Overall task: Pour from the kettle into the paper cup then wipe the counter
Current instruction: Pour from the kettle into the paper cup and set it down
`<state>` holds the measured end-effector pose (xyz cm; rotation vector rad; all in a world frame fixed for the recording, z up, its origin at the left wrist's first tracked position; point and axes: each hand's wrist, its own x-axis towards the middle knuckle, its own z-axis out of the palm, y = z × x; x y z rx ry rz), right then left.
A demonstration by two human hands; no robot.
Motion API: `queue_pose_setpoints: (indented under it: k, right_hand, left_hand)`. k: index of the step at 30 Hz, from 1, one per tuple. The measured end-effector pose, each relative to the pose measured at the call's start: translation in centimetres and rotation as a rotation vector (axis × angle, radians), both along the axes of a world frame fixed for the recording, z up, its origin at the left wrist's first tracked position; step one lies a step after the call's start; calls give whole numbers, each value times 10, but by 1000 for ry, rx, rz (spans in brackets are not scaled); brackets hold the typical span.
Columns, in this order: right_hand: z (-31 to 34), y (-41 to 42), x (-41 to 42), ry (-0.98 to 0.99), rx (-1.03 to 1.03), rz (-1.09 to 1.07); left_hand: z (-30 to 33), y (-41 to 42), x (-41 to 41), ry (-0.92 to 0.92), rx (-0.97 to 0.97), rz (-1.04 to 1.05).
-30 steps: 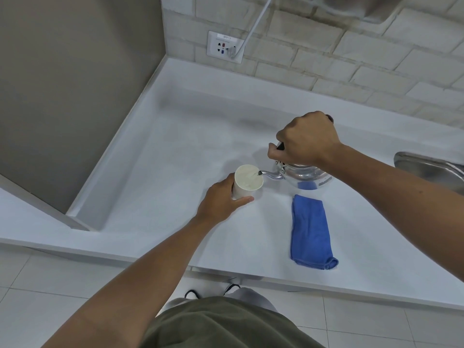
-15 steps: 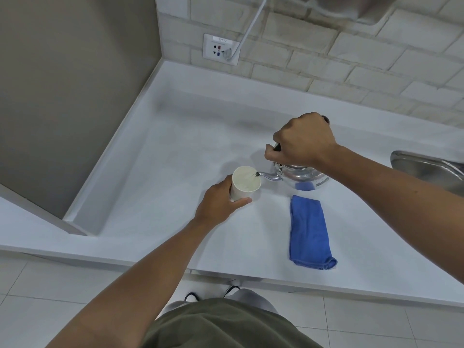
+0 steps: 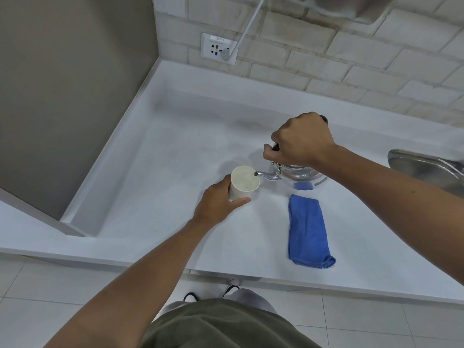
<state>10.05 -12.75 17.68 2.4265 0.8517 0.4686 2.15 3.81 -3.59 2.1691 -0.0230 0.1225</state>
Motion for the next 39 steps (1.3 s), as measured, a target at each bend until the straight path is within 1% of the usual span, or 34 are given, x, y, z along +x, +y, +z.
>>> queue_pose_setpoints:
  k: [19, 39]
  right_hand:
    - [-1, 2, 1, -12, 7, -6]
    - [5, 4, -5, 8, -58, -33]
  left_hand:
    - [1, 1, 0, 6, 9, 1]
    - [-1, 0, 1, 9, -7, -1]
